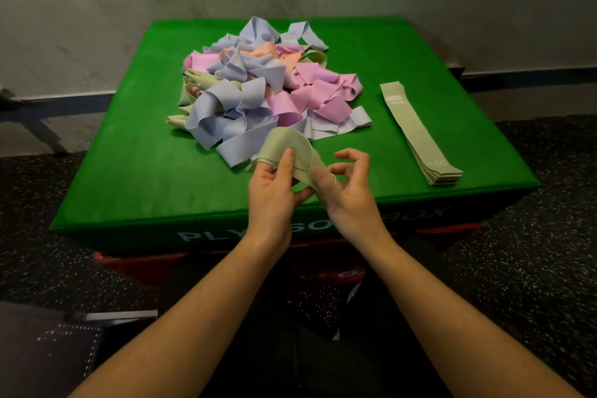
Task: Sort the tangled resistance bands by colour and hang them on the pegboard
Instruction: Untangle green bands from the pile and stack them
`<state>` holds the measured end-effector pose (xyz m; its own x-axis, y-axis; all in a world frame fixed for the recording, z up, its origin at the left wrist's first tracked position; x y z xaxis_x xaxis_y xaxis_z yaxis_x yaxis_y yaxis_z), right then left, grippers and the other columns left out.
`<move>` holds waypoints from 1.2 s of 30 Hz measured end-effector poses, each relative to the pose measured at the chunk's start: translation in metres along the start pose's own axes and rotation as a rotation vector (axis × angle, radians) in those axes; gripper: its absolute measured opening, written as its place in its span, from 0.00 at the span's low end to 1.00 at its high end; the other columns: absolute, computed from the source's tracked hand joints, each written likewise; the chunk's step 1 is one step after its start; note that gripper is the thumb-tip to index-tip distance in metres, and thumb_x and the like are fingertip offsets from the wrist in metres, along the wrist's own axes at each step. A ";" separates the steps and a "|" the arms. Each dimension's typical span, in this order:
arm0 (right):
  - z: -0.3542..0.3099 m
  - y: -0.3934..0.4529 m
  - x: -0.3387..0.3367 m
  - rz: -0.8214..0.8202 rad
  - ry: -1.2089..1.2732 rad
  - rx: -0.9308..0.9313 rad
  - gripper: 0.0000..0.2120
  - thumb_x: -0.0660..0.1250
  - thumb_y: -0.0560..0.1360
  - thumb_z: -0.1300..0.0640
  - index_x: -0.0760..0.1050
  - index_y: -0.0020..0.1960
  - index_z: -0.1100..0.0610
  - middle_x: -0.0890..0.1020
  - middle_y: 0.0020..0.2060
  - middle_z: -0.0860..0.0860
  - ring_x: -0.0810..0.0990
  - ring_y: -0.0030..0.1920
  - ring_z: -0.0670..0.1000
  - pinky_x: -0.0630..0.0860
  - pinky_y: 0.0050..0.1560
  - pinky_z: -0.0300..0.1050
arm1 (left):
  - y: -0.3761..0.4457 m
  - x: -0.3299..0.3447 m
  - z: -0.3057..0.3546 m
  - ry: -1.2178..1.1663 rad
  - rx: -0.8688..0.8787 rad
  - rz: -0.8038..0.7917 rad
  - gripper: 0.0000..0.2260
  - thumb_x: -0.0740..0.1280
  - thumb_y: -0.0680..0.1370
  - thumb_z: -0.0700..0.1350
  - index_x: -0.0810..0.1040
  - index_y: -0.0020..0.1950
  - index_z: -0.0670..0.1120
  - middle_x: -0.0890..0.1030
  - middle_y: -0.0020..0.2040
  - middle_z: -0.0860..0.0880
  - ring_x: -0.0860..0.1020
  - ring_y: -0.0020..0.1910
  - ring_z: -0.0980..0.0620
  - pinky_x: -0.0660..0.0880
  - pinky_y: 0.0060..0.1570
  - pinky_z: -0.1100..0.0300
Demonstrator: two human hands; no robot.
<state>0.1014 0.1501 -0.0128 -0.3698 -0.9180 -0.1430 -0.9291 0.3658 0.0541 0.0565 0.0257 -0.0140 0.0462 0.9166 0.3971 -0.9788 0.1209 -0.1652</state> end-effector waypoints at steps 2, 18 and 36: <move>0.003 -0.002 -0.002 -0.007 -0.130 -0.039 0.20 0.75 0.72 0.46 0.69 0.56 0.52 0.76 0.46 0.49 0.76 0.40 0.44 0.77 0.37 0.42 | 0.003 -0.006 0.003 -0.015 0.004 0.030 0.10 0.61 0.84 0.44 0.77 0.63 0.45 0.82 0.54 0.45 0.82 0.53 0.49 0.80 0.38 0.58; 0.038 0.008 -0.037 -0.022 0.033 0.309 0.10 0.71 0.74 0.63 0.76 0.53 0.53 0.81 0.53 0.51 0.80 0.56 0.52 0.78 0.57 0.49 | 0.016 -0.041 0.001 0.086 0.009 0.162 0.07 0.61 0.84 0.46 0.79 0.54 0.48 0.82 0.46 0.50 0.82 0.43 0.55 0.78 0.32 0.60; 0.023 0.003 -0.002 -0.167 0.776 0.584 0.08 0.55 0.80 0.56 0.69 0.56 0.57 0.72 0.35 0.53 0.72 0.35 0.50 0.73 0.43 0.49 | 0.035 -0.041 -0.008 0.031 -0.137 0.078 0.06 0.60 0.84 0.43 0.77 0.54 0.47 0.82 0.43 0.49 0.83 0.35 0.53 0.80 0.32 0.59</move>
<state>0.0994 0.1565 -0.0353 -0.3269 -0.7341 0.5952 -0.8994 0.0483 -0.4344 0.0223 -0.0048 -0.0432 -0.0201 0.9364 0.3503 -0.9434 0.0983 -0.3169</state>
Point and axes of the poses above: each hand's wrist, its own y-axis towards the middle knuckle, its own x-axis out of the palm, z = x × y, the point moved 8 cm from there along y, towards the middle knuckle
